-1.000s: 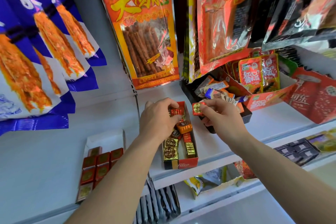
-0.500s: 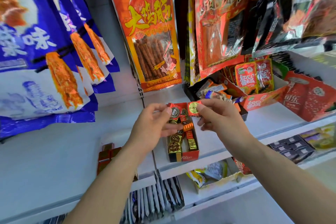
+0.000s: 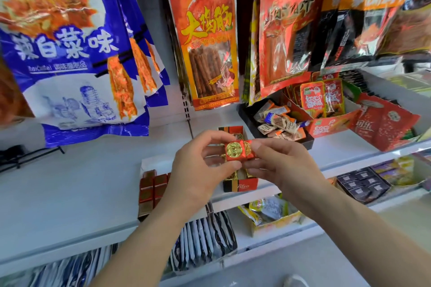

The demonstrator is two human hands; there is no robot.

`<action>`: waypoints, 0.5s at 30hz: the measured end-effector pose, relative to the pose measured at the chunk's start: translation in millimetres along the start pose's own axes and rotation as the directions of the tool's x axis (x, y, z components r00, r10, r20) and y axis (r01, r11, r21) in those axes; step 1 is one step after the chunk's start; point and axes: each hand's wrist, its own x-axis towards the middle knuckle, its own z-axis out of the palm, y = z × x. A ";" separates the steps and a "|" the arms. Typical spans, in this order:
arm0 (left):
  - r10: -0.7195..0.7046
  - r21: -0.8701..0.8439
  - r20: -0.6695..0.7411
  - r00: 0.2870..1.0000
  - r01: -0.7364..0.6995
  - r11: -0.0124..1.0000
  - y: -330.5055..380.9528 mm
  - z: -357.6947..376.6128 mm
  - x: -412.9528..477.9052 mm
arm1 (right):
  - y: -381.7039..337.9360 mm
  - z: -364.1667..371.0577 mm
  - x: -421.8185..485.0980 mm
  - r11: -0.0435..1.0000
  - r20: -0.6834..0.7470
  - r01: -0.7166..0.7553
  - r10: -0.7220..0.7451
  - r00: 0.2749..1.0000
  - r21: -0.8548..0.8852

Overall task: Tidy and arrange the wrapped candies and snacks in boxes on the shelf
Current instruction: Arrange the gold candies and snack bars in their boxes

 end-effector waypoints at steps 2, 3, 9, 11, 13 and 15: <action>0.018 0.027 -0.006 1.000 -0.018 0.999 -4.1 0.3 2.9 | -0.9 1.4 3.0 1.000 0.017 -0.016 0.016 1.000 0.023; 0.031 0.038 -0.004 1.000 -0.031 0.999 -5.6 1.3 4.4 | -1.4 1.8 4.4 1.000 0.034 -0.017 0.017 0.999 0.011; 0.061 0.099 0.053 0.997 -0.066 0.993 -11.5 6.2 17.7 | -0.7 -3.9 20.3 0.990 0.033 -0.016 0.020 0.999 -0.139; 0.016 0.132 0.051 0.999 -0.023 0.991 -18.4 0.4 28.5 | -3.8 -15.2 32.5 0.976 -0.069 0.005 -0.021 0.997 -0.216; -0.003 0.259 0.013 1.000 0.000 0.966 -28.7 -7.6 40.0 | -4.9 -30.9 43.7 0.959 -0.159 0.037 -0.084 0.984 -0.280; -0.015 0.401 0.015 1.000 0.008 0.916 -38.3 -11.6 48.9 | -3.7 -42.0 50.3 0.944 -0.178 0.068 -0.131 0.975 -0.323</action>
